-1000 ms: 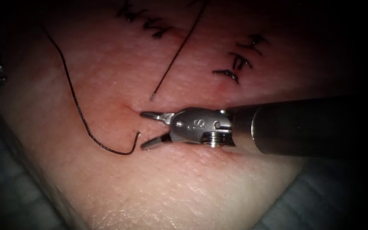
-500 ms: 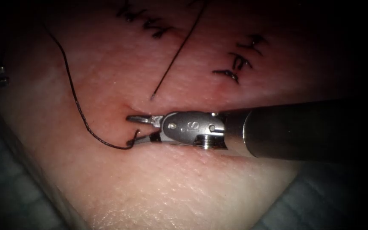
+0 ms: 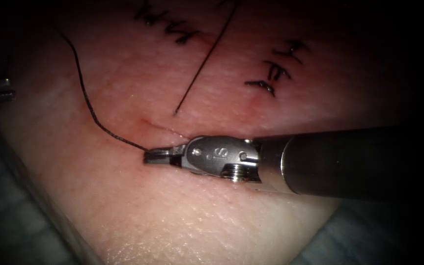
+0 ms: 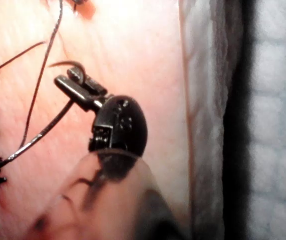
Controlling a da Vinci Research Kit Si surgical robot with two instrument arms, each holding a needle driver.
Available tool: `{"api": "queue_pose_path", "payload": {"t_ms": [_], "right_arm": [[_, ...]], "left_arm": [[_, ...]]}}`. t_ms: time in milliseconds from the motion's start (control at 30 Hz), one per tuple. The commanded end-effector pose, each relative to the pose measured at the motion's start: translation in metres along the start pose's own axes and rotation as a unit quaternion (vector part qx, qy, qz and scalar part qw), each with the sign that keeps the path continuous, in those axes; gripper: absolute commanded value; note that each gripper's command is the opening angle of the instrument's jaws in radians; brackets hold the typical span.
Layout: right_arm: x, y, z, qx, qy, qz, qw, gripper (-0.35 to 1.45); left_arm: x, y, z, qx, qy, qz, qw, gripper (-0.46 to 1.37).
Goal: Wound Closure
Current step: Pull the suture through the cut with the right gripper until only a short tail is on top
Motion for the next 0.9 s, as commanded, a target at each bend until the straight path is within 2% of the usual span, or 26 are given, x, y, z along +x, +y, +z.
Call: {"api": "queue_pose_path", "payload": {"t_ms": [33, 267, 533, 667, 900], "right_arm": [[0.0004, -0.0004, 0.0000, 0.007, -0.006, -0.002, 1.000, -0.35], [0.0023, -0.0033, -0.0001, 0.027, -0.028, 0.006, 0.999, -0.35], [0.0048, -0.0066, 0.0002, 0.054, -0.050, 0.020, 0.997, -0.35], [0.0062, -0.0086, 0.0010, 0.068, -0.050, 0.027, 0.996, -0.35], [0.0092, -0.0119, 0.0027, 0.101, -0.074, 0.047, 0.991, -0.35]], "left_arm": [[0.0000, 0.0002, 0.0003, -0.008, 0.002, -0.003, 1.0000, -0.35], [-0.0001, 0.0020, 0.0023, -0.023, 0.004, -0.013, 0.9996, -0.35], [-0.0004, 0.0033, 0.0034, -0.034, 0.001, -0.024, 0.9991, -0.35], [-0.0004, 0.0036, 0.0035, -0.035, 0.001, -0.028, 0.9990, -0.35], [-0.0004, 0.0037, 0.0038, -0.034, 0.000, -0.031, 0.9989, -0.35]]}}
